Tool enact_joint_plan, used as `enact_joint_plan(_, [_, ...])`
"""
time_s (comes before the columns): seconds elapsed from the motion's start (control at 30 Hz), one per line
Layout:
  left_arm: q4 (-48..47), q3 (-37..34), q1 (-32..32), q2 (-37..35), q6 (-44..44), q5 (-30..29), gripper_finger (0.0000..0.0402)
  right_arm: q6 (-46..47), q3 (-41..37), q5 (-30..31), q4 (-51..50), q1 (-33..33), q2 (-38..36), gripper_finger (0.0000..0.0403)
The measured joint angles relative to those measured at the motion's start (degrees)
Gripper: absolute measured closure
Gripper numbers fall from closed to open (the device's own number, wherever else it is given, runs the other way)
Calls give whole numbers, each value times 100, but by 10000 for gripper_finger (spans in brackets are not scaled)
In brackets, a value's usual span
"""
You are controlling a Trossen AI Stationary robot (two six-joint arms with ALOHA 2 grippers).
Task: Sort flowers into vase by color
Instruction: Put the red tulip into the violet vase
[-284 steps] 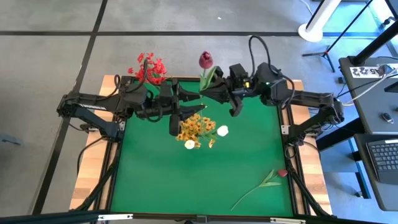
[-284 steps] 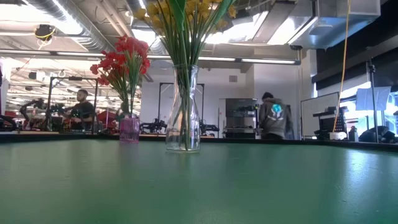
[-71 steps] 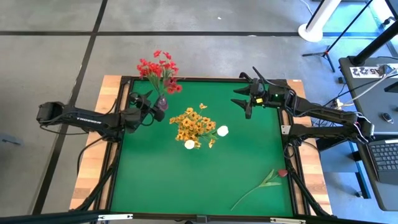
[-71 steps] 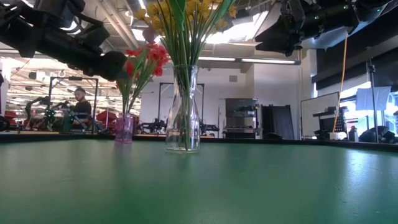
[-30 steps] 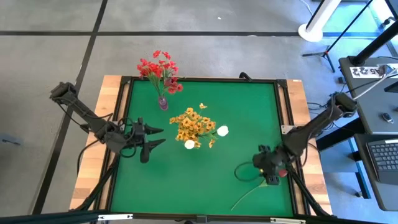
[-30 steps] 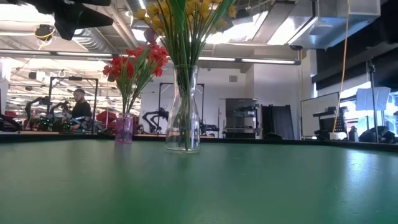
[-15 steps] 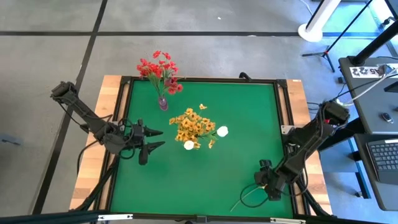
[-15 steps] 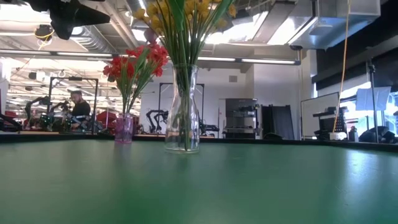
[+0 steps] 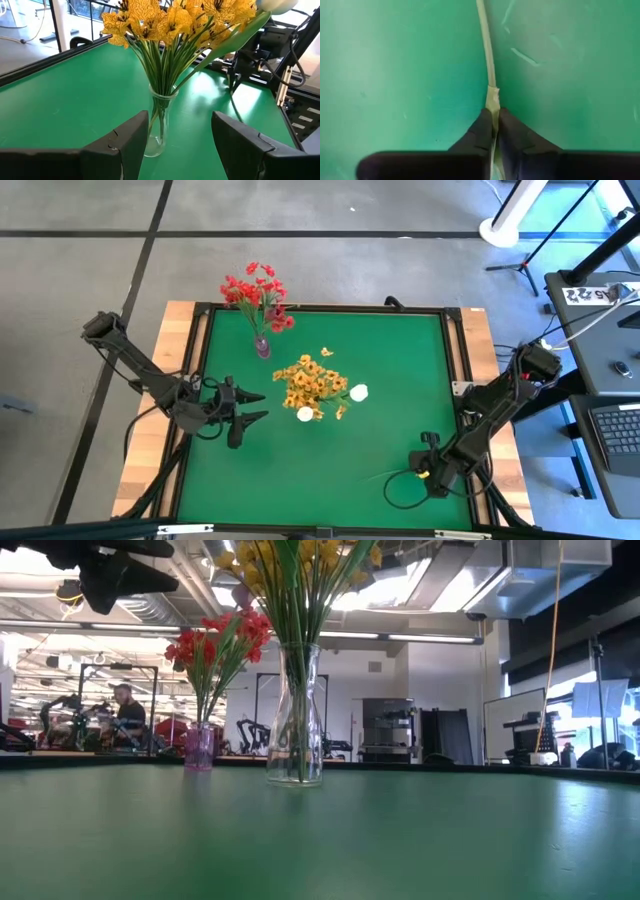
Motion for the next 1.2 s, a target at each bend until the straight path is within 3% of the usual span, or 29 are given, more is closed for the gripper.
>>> enact_joint_plan(0.13, [102,0,0,0,4,-1,190,-328,282,-58,-324,-220,24,379])
enact_joint_plan(0.23, [169,0,0,0,3,48,190,-780,694,18,-1222,-462,52,395])
enact_joint_plan(0.53, [743,384,-33,-7,316,816,190,-2018,2461,1021,-3053,-1140,22,398])
enact_joint_plan(0.73, [735,1134,-172,-7,1352,865,190,-2847,3431,1750,-3811,-1365,28,401])
enact_joint_plan(1.03, [747,2321,-9,-7,2745,410,190,-3615,4571,2250,-4204,-1473,24,402])
enact_joint_plan(1.2, [731,2665,180,-9,2795,762,190,-4058,4933,2185,-3990,-1471,24,402])
